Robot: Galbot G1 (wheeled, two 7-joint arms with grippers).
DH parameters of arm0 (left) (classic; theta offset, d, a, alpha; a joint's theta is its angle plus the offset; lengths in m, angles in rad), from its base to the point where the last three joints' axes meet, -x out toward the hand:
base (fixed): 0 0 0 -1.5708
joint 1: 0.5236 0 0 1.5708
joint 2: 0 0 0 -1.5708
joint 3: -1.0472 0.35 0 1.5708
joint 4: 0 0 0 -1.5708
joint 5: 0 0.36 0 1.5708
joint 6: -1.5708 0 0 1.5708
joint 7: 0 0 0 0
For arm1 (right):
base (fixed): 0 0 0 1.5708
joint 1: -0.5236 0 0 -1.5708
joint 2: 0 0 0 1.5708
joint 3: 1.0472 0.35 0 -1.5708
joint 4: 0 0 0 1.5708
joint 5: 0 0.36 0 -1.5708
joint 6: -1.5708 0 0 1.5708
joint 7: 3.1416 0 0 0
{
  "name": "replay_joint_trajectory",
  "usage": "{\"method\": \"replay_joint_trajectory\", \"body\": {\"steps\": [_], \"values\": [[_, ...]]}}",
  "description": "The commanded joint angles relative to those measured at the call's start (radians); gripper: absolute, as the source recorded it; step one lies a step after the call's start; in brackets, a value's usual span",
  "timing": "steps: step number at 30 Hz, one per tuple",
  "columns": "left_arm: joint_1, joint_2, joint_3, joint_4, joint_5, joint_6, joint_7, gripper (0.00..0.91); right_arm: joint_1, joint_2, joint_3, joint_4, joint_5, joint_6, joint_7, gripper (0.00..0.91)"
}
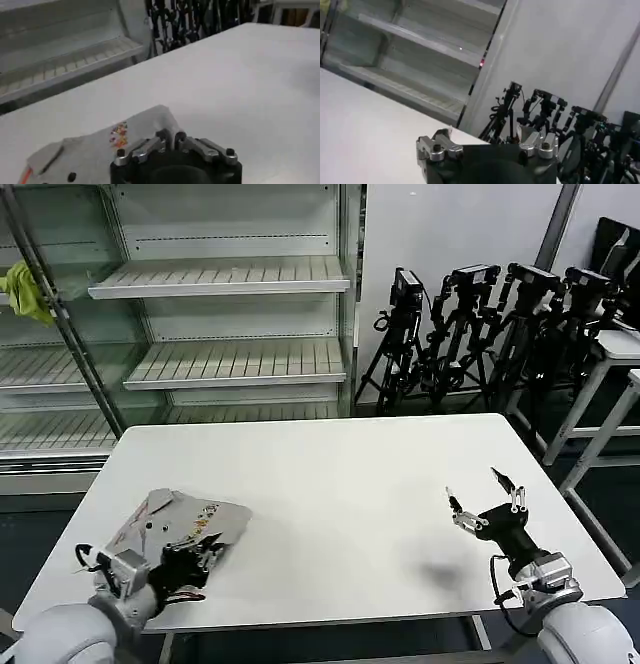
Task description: Fold and organize the clothes.
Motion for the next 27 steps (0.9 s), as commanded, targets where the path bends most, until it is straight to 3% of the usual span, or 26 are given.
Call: {"method": "replay_joint_trajectory", "body": {"steps": [1,13,15,16,27], "values": [[-0.407,-0.146,0.374,0.136,-0.073,0.0,-0.054,0.151,-0.035,-0.001,0.013,0.003,-0.02,-0.005,0.004,0.907],[-0.575,-0.261,0.545,0.195,-0.102,0.0,-0.07,0.111,-0.059,0.002,0.034,0.002,-0.026,-0.016,0.008,0.907],[-0.578,-0.268,0.552,0.19,-0.106,-0.001,-0.064,0.826,-0.055,0.001,0.029,0.003,-0.026,-0.022,0.013,0.907],[-0.578,-0.27,0.553,0.182,-0.112,-0.002,-0.063,0.907,-0.052,-0.001,0.026,0.005,-0.025,-0.024,0.016,0.907],[-0.568,-0.271,0.508,0.106,-0.124,-0.036,-0.055,0.907,-0.019,-0.014,-0.004,0.004,-0.026,-0.03,0.033,0.907]]}}
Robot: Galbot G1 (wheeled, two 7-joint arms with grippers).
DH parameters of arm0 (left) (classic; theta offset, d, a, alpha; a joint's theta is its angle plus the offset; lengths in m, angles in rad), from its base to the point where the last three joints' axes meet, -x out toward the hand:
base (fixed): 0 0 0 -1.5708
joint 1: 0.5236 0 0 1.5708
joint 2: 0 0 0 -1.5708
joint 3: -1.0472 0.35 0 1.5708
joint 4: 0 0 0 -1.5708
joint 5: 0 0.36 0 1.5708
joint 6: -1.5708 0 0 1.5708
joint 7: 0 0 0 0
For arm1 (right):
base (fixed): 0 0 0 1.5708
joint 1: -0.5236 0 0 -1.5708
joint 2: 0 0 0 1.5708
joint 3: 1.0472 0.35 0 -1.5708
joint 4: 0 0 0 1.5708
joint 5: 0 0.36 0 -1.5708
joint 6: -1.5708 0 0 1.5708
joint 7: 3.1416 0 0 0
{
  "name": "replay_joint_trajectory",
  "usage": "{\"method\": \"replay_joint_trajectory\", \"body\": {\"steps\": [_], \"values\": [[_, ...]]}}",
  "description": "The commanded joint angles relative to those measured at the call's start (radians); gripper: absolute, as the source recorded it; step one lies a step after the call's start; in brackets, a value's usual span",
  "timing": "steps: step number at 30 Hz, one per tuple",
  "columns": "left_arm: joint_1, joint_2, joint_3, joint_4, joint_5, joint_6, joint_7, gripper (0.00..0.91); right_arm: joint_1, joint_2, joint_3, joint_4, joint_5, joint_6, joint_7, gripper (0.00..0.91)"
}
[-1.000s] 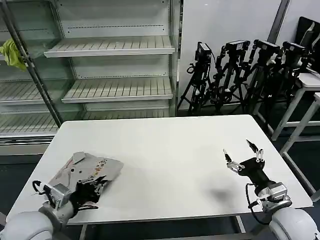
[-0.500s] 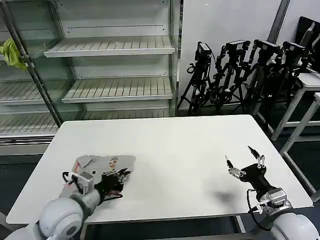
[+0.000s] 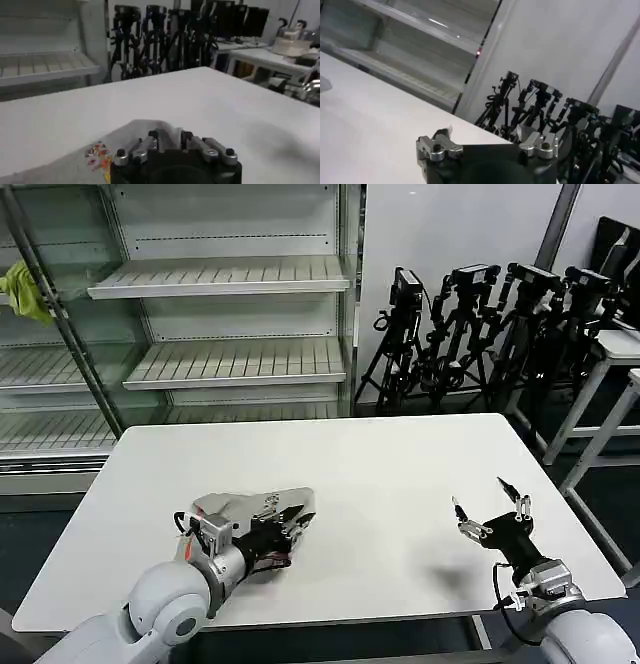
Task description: Fold and organize the clothes.
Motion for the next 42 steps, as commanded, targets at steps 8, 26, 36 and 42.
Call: {"method": "replay_joint_trajectory", "body": {"steps": [8,26,36,42], "values": [[-0.055,-0.016,-0.03,-0.065,-0.016,-0.015,-0.002,0.907,0.021,-0.012,-0.032,0.025,0.021,-0.015,0.027,0.907],[0.569,0.097,-0.887,-0.161,0.162,0.016,0.017,0.907,0.391,0.069,-0.597,0.034,0.603,-0.248,0.252,0.907],[0.664,-0.005,-0.929,-0.172,0.229,-0.001,0.037,0.907,0.477,0.186,-0.783,-0.037,0.614,-0.275,0.282,0.907],[0.664,-0.016,-0.924,-0.167,0.235,-0.006,0.042,0.907,0.462,0.245,-0.791,-0.05,0.613,-0.278,0.29,0.907]]}}
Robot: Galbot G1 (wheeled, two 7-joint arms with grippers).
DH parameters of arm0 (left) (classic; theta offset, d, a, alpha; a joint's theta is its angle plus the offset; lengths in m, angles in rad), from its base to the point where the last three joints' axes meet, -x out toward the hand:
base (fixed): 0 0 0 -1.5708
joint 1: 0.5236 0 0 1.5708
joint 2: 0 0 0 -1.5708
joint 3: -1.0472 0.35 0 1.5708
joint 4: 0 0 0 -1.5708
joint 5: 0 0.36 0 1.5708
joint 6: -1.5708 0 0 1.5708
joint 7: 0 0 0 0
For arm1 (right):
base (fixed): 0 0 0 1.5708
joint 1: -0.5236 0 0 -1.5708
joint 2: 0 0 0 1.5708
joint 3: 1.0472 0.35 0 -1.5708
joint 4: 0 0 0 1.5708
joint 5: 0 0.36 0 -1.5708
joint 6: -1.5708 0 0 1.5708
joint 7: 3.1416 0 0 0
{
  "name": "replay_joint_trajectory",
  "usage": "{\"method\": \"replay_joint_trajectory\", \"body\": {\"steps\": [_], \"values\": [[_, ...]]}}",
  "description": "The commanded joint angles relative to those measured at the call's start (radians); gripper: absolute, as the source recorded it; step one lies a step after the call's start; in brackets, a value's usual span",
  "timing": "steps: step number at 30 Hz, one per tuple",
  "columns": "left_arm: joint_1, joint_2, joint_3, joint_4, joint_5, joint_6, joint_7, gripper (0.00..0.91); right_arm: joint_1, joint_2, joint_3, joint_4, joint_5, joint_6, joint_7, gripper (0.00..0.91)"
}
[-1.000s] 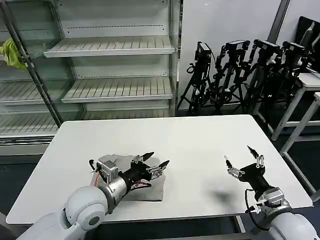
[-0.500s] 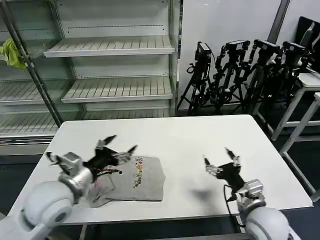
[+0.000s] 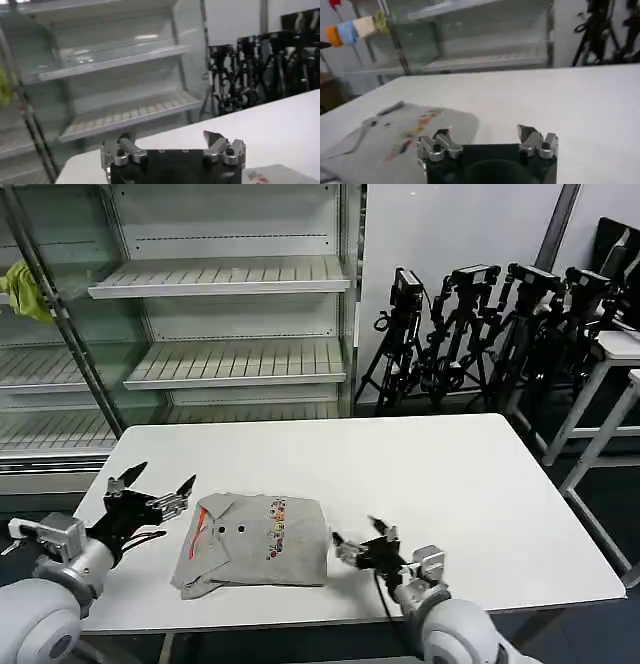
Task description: Fold and organize the clothes.
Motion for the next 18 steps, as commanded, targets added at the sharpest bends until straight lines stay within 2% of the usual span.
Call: {"method": "replay_joint_trajectory", "body": {"steps": [1,13,15,16,18], "values": [[0.13,-0.051,-0.123,-0.006,0.048,-0.005,0.008,0.907,0.05,0.117,-0.148,-0.036,0.078,-0.033,0.033,0.907],[0.138,-0.074,-0.102,-0.005,0.065,-0.025,0.02,0.907,-0.001,0.202,-0.103,-0.103,0.067,-0.022,0.048,0.907],[0.142,-0.077,-0.101,-0.005,0.066,-0.029,0.021,0.907,-0.005,0.211,-0.096,-0.114,0.064,-0.021,0.048,0.836],[0.144,-0.078,-0.103,-0.006,0.069,-0.032,0.024,0.907,-0.008,0.215,-0.091,-0.119,0.062,-0.018,0.049,0.766],[0.147,-0.08,-0.106,-0.008,0.069,-0.035,0.026,0.907,-0.013,0.22,-0.084,-0.128,0.06,-0.015,0.049,0.705]]}}
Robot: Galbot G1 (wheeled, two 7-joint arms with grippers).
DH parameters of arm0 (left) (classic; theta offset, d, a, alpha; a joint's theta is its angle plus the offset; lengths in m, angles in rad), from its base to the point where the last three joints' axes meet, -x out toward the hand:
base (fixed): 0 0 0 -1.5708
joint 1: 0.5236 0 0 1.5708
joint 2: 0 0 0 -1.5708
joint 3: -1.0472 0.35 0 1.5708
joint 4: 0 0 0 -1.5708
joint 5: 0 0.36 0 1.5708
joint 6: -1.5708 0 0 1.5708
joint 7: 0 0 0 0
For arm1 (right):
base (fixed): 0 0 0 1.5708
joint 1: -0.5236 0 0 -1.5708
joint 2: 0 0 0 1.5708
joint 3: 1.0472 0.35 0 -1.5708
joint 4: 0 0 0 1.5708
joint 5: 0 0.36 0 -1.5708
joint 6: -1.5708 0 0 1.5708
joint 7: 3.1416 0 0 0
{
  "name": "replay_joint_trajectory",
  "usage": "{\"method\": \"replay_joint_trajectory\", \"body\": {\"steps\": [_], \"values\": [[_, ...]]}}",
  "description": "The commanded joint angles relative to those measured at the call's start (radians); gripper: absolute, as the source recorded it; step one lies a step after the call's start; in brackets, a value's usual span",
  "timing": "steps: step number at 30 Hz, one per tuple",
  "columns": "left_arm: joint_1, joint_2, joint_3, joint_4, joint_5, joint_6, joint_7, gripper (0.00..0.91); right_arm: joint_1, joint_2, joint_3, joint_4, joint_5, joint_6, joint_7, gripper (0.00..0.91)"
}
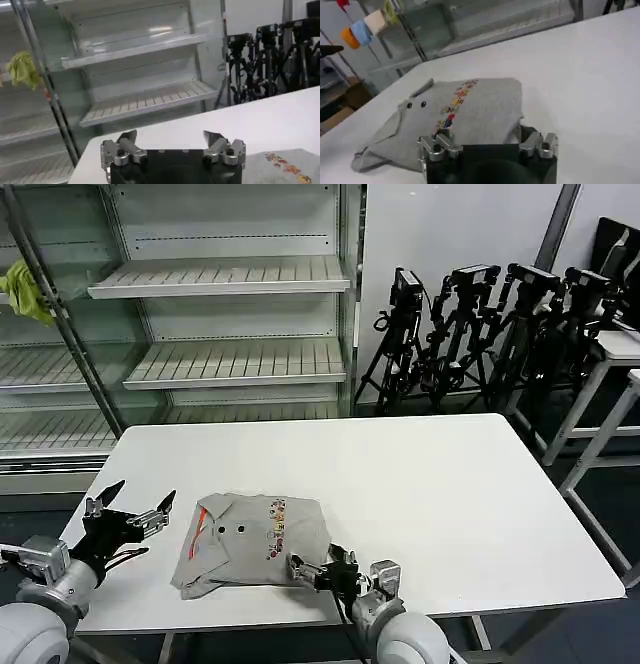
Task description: Fold and organize the clothes.
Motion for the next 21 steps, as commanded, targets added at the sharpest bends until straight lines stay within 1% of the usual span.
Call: {"method": "replay_joint_trajectory", "body": {"steps": [1,2,4,5,6,12,21], "values": [[0.036,-0.016,-0.028,-0.006,0.014,-0.011,0.007,0.907,-0.013,0.071,0.005,-0.054,0.004,0.002,0.008,0.615],[0.037,-0.017,-0.029,-0.007,0.015,-0.013,0.007,0.907,-0.014,0.074,0.008,-0.061,0.0,0.005,0.007,0.554],[0.039,-0.019,-0.029,-0.008,0.017,-0.017,0.008,0.907,-0.016,0.078,0.013,-0.066,-0.006,0.008,0.006,0.141],[0.039,-0.02,-0.029,-0.008,0.019,-0.018,0.009,0.907,-0.017,0.077,0.015,-0.066,-0.009,0.01,0.004,0.03],[0.04,-0.021,-0.029,-0.008,0.022,-0.022,0.01,0.897,-0.018,0.076,0.017,-0.065,-0.013,0.011,0.002,0.0],[0.044,-0.033,-0.024,-0.013,0.03,-0.029,0.014,0.867,-0.033,0.053,0.05,-0.042,-0.027,0.018,-0.001,0.0],[0.027,-0.044,0.015,-0.009,0.046,-0.041,0.019,0.806,-0.064,-0.021,0.15,0.005,-0.026,0.025,-0.001,0.0]]}}
